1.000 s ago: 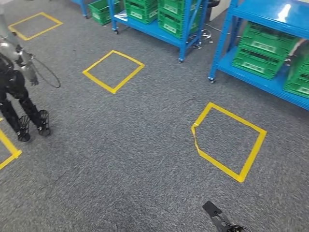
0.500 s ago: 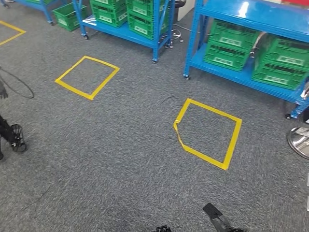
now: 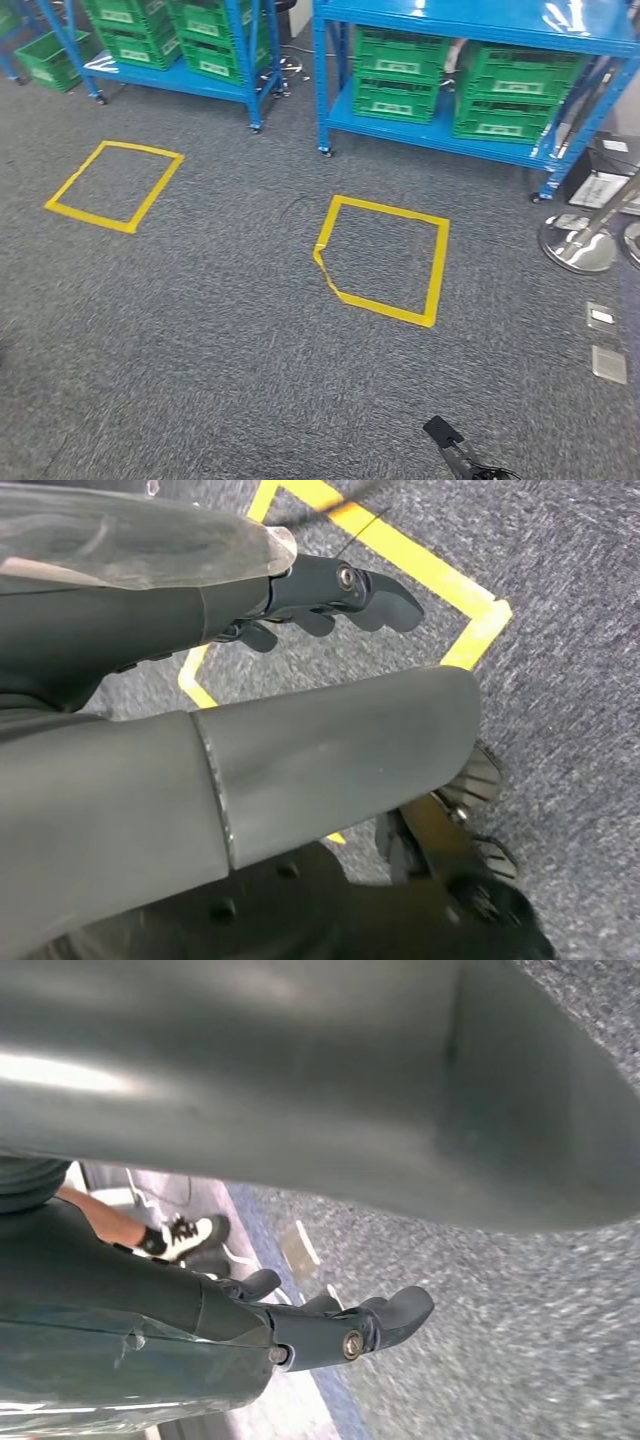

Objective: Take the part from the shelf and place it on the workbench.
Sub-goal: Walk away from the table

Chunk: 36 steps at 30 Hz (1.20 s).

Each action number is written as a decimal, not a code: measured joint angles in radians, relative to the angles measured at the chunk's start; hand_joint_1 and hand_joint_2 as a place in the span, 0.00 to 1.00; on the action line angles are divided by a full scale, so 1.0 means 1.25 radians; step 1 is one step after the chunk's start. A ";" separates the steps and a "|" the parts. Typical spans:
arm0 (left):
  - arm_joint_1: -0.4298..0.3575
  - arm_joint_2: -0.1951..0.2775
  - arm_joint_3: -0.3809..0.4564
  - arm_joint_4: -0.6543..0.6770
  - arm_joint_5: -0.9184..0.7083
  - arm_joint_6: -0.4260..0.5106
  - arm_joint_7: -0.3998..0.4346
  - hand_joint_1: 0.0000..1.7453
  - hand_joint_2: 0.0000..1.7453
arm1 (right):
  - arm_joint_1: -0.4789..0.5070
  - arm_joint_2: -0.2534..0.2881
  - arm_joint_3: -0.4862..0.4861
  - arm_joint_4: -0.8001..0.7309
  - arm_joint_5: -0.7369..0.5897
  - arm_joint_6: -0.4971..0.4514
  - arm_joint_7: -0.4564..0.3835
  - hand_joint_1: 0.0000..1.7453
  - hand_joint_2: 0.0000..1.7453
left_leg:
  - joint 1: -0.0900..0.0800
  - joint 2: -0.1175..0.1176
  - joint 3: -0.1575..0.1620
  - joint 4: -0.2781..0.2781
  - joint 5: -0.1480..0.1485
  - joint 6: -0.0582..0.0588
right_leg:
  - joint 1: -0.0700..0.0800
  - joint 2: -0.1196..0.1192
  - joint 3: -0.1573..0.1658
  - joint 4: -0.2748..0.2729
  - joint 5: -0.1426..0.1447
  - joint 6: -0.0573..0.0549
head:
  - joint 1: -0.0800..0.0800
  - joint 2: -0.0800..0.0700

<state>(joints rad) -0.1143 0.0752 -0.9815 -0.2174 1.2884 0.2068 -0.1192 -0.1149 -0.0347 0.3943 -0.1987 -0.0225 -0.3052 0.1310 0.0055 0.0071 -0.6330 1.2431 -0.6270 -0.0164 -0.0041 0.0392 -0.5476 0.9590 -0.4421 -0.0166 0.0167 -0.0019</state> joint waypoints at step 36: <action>0.000 0.007 0.000 0.000 0.012 -0.008 -0.009 0.00 0.00 | -0.001 0.001 -0.007 0.000 -0.011 0.002 -0.007 0.00 0.00 | 0.001 0.000 -0.008 0.022 -0.012 0.002 | -0.002 -0.001 -0.002 0.005 -0.005 0.001 | -0.002 0.000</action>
<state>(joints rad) -0.1147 0.0842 -0.9812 -0.2171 1.3038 0.1972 -0.1306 -0.1166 -0.0340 0.3861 -0.1984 -0.0359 -0.3021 0.1225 0.0070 0.0070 -0.6434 1.2701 -0.6424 -0.0145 -0.0068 0.0381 -0.5505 0.9658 -0.4487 -0.0158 0.0137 -0.0019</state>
